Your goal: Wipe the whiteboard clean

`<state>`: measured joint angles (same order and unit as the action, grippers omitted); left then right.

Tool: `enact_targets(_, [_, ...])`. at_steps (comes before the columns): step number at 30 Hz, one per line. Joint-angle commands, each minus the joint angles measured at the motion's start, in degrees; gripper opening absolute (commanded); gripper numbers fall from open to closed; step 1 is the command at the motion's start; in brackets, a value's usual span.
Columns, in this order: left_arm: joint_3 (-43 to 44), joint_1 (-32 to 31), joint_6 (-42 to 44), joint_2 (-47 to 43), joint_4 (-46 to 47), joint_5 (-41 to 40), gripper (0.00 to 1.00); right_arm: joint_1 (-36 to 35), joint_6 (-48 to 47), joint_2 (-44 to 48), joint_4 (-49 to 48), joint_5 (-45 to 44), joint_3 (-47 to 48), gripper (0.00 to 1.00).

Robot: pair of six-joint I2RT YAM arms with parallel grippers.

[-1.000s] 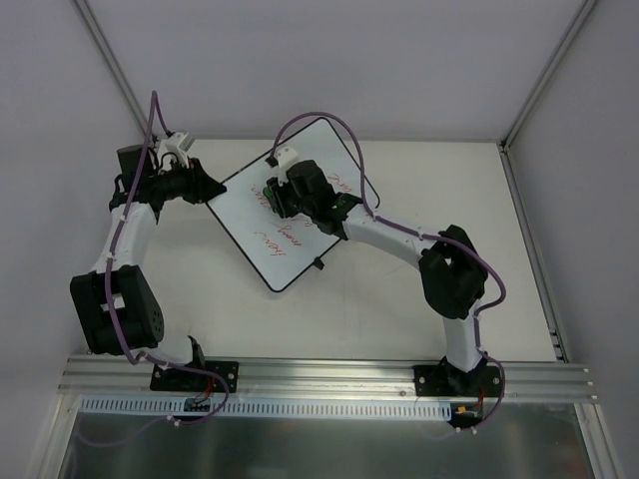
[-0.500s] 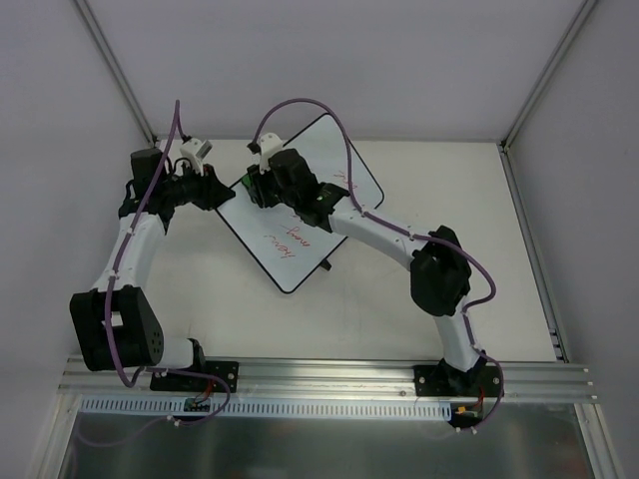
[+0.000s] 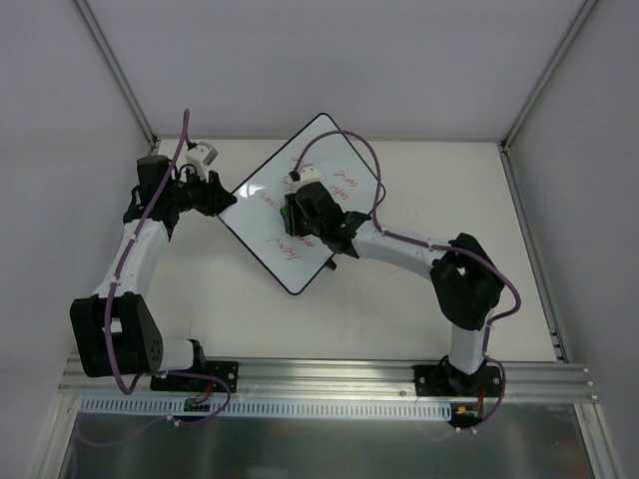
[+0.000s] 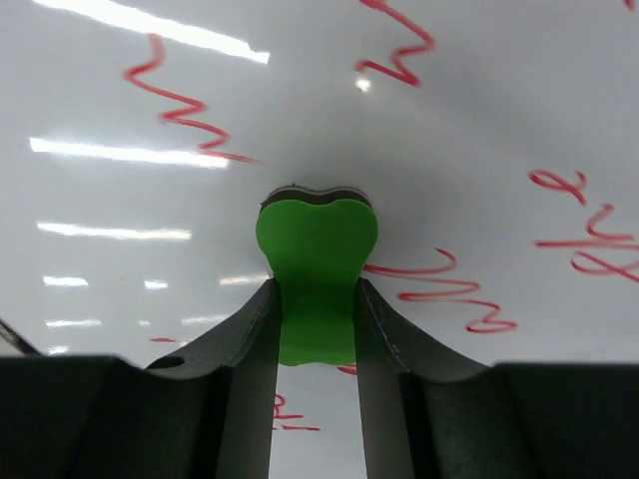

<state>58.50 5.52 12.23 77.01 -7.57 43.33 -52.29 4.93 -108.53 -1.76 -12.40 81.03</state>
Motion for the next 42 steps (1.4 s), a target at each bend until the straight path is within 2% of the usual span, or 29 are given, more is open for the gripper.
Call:
enact_targets(1, [-1.1, -2.1, 1.9, -2.4, -1.2, 1.9, 0.00, 4.1, 7.1, 0.4, 2.1, -4.6, -6.8, 0.00])
enact_targets(6, [-1.0, -2.4, 1.3, -2.8, -1.5, 2.4, 0.00, 4.7, 6.8, 1.0, 2.1, -4.4, -6.1, 0.01])
enact_targets(21, [-1.1, -4.6, 2.8, -3.6, -2.7, 1.3, 0.00, -1.2, 7.3, -11.7, 9.6, 2.0, 22.7, 0.00])
enact_targets(25, [-0.9, -5.3, 2.8, -3.6, -3.0, 1.3, 0.00, -2.6, 6.6, -13.8, 10.5, 3.0, 26.8, 0.01])
enact_targets(31, [-0.8, -5.2, 3.2, -3.6, -3.5, 0.7, 0.00, -1.1, 5.4, -13.0, 12.7, 0.5, 27.9, 0.01])
enact_targets(38, [-0.6, -5.3, 3.7, -4.1, -4.0, 0.9, 0.00, 6.4, 6.1, -10.3, 12.7, -2.7, 20.9, 0.01])
enact_targets(42, [-0.6, -5.2, 4.0, -4.6, -4.3, 1.1, 0.00, 11.1, 6.3, -10.3, 12.7, -0.9, 17.9, 0.00])
